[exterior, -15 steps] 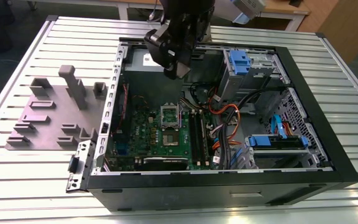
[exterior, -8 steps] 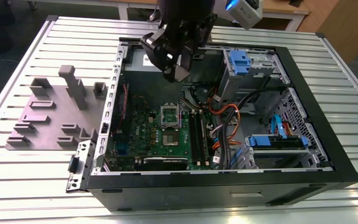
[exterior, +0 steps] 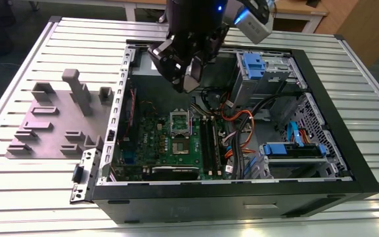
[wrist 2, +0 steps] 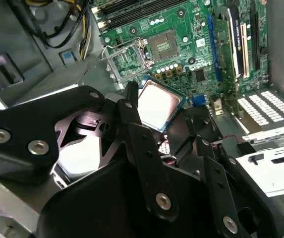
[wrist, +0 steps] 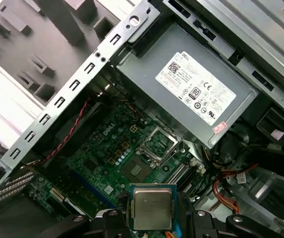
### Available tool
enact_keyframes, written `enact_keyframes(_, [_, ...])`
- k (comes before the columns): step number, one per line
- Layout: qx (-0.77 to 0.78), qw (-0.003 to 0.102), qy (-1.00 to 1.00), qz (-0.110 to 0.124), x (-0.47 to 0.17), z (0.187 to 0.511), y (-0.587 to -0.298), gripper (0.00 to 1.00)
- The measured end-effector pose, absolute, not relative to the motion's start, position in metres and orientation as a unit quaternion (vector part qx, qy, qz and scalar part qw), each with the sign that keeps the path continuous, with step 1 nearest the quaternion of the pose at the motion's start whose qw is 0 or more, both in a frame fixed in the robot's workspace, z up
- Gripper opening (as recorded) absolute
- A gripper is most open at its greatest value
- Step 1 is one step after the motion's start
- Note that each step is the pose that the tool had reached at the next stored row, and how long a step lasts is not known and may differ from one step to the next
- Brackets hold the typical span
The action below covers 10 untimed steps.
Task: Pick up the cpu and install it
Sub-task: 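Place the cpu into insertion slot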
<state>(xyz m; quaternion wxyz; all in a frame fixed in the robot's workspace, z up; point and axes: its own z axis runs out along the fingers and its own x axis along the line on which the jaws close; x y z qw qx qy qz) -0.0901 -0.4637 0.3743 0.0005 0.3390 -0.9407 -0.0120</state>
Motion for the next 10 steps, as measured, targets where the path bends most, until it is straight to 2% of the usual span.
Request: enact_keyframes(10, [0.252,-0.001,-0.968,-0.012,-0.090,0.360,-0.464,0.47])
